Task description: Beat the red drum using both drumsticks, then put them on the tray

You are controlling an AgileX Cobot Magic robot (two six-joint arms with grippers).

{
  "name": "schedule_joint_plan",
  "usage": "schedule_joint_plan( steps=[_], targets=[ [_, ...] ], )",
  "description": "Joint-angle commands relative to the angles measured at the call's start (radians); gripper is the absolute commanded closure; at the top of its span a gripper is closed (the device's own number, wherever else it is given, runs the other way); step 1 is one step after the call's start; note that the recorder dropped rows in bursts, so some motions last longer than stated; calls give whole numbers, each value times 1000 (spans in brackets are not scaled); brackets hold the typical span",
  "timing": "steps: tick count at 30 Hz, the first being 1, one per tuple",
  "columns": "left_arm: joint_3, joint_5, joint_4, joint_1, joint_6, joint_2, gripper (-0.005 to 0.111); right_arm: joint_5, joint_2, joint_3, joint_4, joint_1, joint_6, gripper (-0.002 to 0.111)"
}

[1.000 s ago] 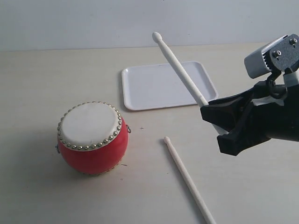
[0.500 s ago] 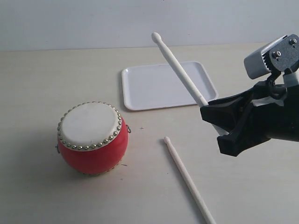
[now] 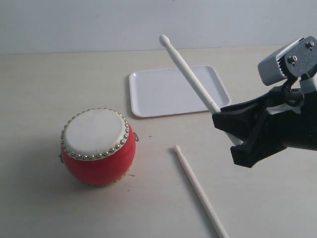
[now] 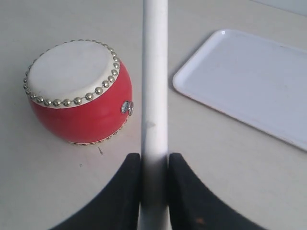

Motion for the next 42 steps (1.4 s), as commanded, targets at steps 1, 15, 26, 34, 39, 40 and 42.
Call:
schedule_joint_plan(
  steps=[1,15,26,34,39,40,42],
  targets=[
    [-158,182,-91,1,179,215,107,-3,-6,3,3,3,-8,108],
    [-283,383,-167,-212,348,829,107,149,-6,3,8,3,19,108],
    [-365,-468,-113,-925,362,1057,107,147,-6,3,1,3,31,108],
    [-454,-506,-324,-1054,325,1299,107,222,-6,3,-1,3,34,108],
    [-570,-501,-324,-1054,325,1390,107,251,-6,3,-3,3,34,108],
    [-587,-522,-324,-1054,325,1401,107,265,-6,5,-3,3,34,108],
    [-606,-530,-326,-1054,299,1424,107,291,-6,5,-5,3,34,108]
  ],
)
